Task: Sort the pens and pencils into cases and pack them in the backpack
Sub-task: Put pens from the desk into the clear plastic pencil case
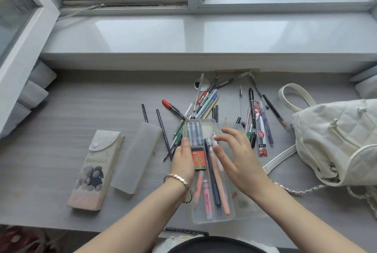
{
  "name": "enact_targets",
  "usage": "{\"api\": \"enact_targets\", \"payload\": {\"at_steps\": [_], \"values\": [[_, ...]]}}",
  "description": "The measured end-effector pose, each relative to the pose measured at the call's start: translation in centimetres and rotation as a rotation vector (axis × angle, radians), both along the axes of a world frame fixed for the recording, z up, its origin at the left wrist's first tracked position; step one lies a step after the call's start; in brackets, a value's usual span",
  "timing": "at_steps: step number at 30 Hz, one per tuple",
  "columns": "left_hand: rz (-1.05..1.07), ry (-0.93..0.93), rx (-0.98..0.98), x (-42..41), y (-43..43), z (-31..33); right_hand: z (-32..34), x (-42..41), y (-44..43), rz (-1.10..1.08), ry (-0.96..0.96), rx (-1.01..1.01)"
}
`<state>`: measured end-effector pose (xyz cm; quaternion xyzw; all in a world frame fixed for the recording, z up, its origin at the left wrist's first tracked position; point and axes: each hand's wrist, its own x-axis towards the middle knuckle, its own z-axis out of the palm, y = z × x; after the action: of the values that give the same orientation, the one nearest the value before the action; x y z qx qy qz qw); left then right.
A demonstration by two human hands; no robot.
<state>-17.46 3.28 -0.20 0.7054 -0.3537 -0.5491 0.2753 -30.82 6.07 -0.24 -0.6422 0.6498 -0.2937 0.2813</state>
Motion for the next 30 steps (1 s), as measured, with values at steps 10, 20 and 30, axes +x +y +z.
{"api": "enact_targets", "payload": {"at_steps": [10,20,30], "values": [[0.04,-0.037,-0.045,1.0,-0.6,0.7,0.6,0.3,0.8,0.109,0.035,0.014],[0.074,0.007,-0.072,1.4,-0.6,0.9,1.5,2.4,1.1,-0.009,-0.181,0.134],[0.142,-0.063,0.031,6.7,-2.2,-0.8,1.1,0.4,-0.5,-0.25,-0.729,0.611]]}}
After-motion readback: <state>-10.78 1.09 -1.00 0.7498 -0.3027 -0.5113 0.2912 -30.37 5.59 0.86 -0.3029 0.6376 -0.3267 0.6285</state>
